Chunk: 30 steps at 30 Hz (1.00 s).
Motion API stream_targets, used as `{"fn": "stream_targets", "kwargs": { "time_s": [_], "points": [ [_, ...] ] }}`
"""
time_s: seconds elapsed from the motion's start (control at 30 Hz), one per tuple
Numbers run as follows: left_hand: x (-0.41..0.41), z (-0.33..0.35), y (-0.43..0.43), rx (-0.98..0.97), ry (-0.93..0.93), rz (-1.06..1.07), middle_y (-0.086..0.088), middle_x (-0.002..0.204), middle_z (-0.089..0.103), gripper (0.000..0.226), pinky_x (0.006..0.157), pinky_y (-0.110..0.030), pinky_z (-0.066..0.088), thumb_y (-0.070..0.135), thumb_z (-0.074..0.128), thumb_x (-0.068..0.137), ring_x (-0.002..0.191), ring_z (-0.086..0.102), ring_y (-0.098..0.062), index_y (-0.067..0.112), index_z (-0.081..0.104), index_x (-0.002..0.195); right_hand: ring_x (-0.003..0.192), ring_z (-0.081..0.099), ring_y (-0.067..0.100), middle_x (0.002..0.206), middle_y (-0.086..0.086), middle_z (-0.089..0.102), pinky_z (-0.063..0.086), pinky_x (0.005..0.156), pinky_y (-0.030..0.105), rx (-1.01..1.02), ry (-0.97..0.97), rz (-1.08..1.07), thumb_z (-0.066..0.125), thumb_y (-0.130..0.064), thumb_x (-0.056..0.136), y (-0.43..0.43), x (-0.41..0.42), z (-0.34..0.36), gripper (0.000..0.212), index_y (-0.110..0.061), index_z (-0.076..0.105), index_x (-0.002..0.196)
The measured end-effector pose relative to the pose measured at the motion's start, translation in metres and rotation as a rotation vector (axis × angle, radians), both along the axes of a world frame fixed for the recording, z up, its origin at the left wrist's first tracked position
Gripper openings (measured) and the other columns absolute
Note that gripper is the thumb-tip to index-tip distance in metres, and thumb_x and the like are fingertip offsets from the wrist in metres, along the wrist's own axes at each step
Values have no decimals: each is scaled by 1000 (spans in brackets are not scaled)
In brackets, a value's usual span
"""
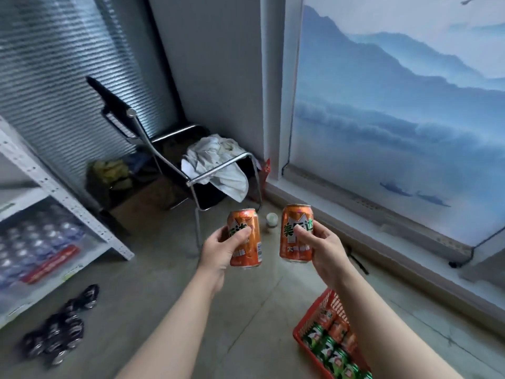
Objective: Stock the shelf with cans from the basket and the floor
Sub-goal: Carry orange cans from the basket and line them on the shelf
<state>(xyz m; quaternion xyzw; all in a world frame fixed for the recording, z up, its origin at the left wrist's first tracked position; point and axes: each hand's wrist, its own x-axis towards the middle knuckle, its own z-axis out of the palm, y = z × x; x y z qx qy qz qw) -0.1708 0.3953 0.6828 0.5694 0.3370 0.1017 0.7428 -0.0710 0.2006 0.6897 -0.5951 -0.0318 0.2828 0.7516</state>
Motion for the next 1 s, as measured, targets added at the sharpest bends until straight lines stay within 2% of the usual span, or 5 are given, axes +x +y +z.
{"fn": "stream_targets", "kwargs": {
  "time_s": [0.27,0.43,0.67,0.8,1.0],
  "points": [
    [-144,51,113,49,-66,422,-7,93,77,65,84,-45,58,39,88,45,87,74,-24,12,69,101,92,67,31,103,17,71,58,81,46,101,-11,382,73,-19,76,172,-87,37,45,-3,65,117],
    [-232,69,153,112,-62,604,-7,98,77,57,82,-41,58,38,88,51,89,73,-23,16,70,100,91,66,30,102,17,70,55,86,47,109,-28,586,69,-12,86,244,-152,53,32,-3,65,117],
    [-317,93,170,118,-41,761,-8,102,76,73,90,-55,55,43,92,48,95,72,-30,16,68,111,93,68,27,104,15,71,58,80,40,125,-48,775,69,-14,85,288,-215,81,22,-11,68,107],
    [-341,94,166,122,-58,822,-8,104,75,58,88,-49,57,33,88,63,95,73,-28,16,66,114,94,67,27,105,15,70,58,82,40,125,-82,868,67,-13,89,303,-234,85,24,-8,67,113],
    [-360,86,171,109,-83,872,-6,106,75,71,87,-46,58,38,89,55,94,73,-24,17,65,118,88,70,22,102,13,71,60,73,33,120,-107,951,67,-12,89,324,-252,85,27,-7,65,115]
  ]
}}
